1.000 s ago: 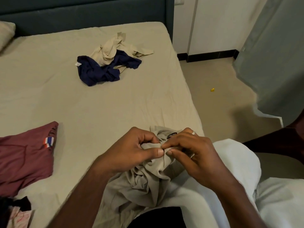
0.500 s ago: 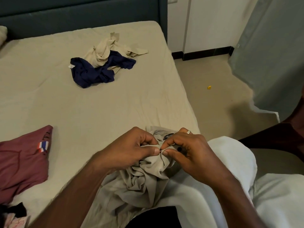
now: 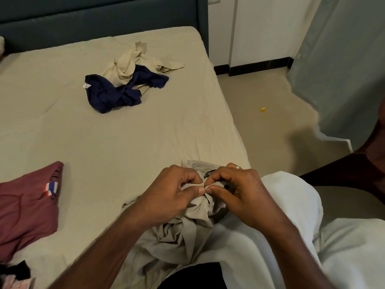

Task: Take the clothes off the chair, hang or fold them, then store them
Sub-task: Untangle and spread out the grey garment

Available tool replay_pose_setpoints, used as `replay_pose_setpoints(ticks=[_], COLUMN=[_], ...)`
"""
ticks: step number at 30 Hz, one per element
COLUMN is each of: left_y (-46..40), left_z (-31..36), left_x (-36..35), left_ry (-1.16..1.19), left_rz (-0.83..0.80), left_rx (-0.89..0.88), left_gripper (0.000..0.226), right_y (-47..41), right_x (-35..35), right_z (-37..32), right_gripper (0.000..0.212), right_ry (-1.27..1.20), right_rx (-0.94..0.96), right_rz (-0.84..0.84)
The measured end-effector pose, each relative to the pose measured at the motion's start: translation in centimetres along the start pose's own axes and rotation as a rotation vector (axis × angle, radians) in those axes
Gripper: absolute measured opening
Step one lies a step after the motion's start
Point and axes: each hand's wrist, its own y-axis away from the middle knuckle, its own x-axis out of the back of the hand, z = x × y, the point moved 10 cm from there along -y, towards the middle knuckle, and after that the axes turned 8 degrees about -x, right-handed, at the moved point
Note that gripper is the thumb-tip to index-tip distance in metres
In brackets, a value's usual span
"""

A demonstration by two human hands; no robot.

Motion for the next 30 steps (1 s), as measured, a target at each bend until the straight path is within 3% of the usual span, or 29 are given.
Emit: replay_pose_setpoints(ticks=[5, 7, 9, 11, 15, 21, 24, 26, 28, 30], left_y=[-0.3, -0.7, -1.4, -2.5, -5.2, -7.6, -8.0, -8.4, -9.0, -8.9], left_z=[0.2, 0.1, 0.1, 0.2, 1.6, 7.1, 8.6, 8.7, 8.2, 7.8], left_x=[-0.2, 0.0, 1.0, 2.9, 5.1, 9.8, 14.0, 16.2, 17.4, 18.0], left_ry=[0.064, 0.105, -0.025, -0.169, -0.155, 0.126, -0.091, -0.372, -0.642, -0.784], left_rz=[-0.058, -0.144, -0.228, -0.274, -0.35, -0.293, -0.205, -0.161, -0.13, -0.087], left_rx=[-0.007, 0.003, -0.026, -0.043, -0.082, -0.217, -0.225, -0.207, -0.17, -0.18], left_gripper=[0.015, 0.011, 0.006, 0.012, 0.018, 0.016, 0.011, 0.012, 0.012, 0.013], right_y=[-0.5, -0.7, -0.9, -1.6, -4.3, -8.1, -9.0, -9.7, -10.5, -10.5], right_x=[0.6, 1.8, 3.1, 4.2, 5.2, 8.4, 10.0, 9.8, 8.9, 8.2], right_z=[0.4, 0.9, 1.4, 1.4, -0.5, -7.1, -10.8, -12.8, -14.3, -15.3], right_gripper=[0.011, 0.021, 0.027, 0.019, 0.003, 0.007, 0.006, 0.008, 0.008, 0.01], right_ry=[-0.136, -0.101, -0.027, -0.004, 0.013, -0.453, -0.536, -0.342, 0.022, 0.266], right_rx=[0.001, -0.004, -0.022, -0.03, 0.032, 0.165, 0.204, 0.198, 0.219, 0.242], right_rz=[-0.011, 0.018, 0.027, -0.028, -0.209, -0.199, -0.205, -0.178, -0.114, -0.055])
